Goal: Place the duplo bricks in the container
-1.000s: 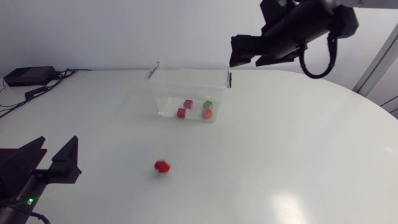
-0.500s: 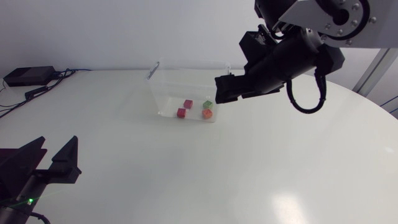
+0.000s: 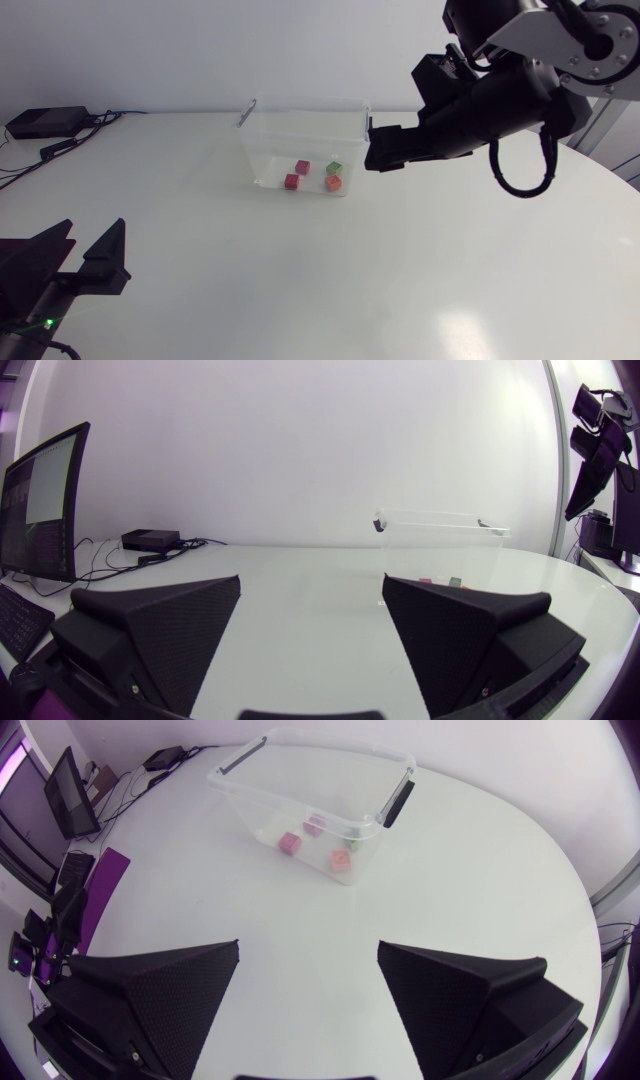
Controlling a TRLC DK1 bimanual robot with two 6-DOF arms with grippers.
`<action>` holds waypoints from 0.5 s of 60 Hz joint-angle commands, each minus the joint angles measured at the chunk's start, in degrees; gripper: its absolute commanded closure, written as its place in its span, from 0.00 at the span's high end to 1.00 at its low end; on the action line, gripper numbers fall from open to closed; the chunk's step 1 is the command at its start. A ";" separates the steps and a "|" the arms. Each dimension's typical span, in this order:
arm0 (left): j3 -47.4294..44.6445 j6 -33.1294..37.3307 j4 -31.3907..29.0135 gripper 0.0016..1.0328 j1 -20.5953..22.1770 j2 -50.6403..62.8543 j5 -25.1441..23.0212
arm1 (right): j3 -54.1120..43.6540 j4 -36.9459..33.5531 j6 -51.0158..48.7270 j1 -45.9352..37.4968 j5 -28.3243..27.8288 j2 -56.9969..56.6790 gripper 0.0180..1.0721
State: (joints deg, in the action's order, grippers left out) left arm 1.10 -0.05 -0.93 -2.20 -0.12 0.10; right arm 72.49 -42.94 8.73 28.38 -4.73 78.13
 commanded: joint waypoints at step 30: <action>-1.02 -1.26 0.58 0.96 -0.44 -0.58 -0.01 | -6.92 6.99 -1.26 19.17 0.34 4.14 0.95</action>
State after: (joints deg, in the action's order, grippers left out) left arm 1.10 -0.05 -0.91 -2.20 -0.12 0.10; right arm 66.08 -36.99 8.49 45.76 -4.69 80.58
